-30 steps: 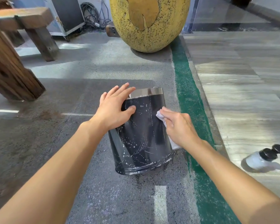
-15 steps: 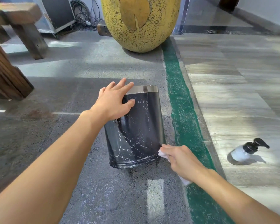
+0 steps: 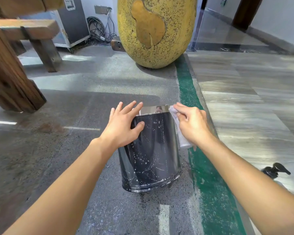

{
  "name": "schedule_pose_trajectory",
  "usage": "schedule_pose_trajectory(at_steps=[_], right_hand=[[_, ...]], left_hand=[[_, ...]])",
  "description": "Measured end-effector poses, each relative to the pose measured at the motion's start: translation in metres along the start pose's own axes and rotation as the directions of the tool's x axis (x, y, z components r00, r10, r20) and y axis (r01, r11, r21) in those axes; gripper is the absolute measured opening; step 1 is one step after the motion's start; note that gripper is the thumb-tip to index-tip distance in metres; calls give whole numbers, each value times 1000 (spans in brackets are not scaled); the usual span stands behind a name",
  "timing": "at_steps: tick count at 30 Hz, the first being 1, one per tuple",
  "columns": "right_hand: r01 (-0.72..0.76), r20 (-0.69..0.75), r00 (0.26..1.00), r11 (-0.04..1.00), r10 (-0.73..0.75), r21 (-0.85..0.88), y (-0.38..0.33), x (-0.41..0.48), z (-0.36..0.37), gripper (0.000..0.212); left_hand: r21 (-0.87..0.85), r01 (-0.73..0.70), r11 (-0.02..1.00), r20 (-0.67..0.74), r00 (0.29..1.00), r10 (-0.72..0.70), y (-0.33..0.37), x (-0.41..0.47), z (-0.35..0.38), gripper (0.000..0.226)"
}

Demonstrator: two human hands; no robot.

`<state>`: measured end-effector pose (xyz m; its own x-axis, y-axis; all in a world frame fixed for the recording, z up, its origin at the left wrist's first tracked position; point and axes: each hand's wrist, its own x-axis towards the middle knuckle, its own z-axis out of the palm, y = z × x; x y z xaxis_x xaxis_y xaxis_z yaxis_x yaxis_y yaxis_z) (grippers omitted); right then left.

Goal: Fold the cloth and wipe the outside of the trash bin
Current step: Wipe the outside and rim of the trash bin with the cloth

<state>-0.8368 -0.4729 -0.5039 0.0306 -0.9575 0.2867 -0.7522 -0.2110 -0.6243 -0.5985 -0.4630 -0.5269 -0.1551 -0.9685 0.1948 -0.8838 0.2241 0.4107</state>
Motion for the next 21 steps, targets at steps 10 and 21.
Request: schedule_pose_trajectory(at_steps=[10, 21], right_hand=[[208, 76, 976, 975, -203, -74, -19, 2, 37, 42], [235, 261, 945, 963, -196, -130, 29, -71, 53, 42]], left_hand=[[-33, 18, 999, -51, 999, -20, 5, 5, 6, 64], [20, 154, 988, -84, 985, -151, -7, 17, 11, 72]])
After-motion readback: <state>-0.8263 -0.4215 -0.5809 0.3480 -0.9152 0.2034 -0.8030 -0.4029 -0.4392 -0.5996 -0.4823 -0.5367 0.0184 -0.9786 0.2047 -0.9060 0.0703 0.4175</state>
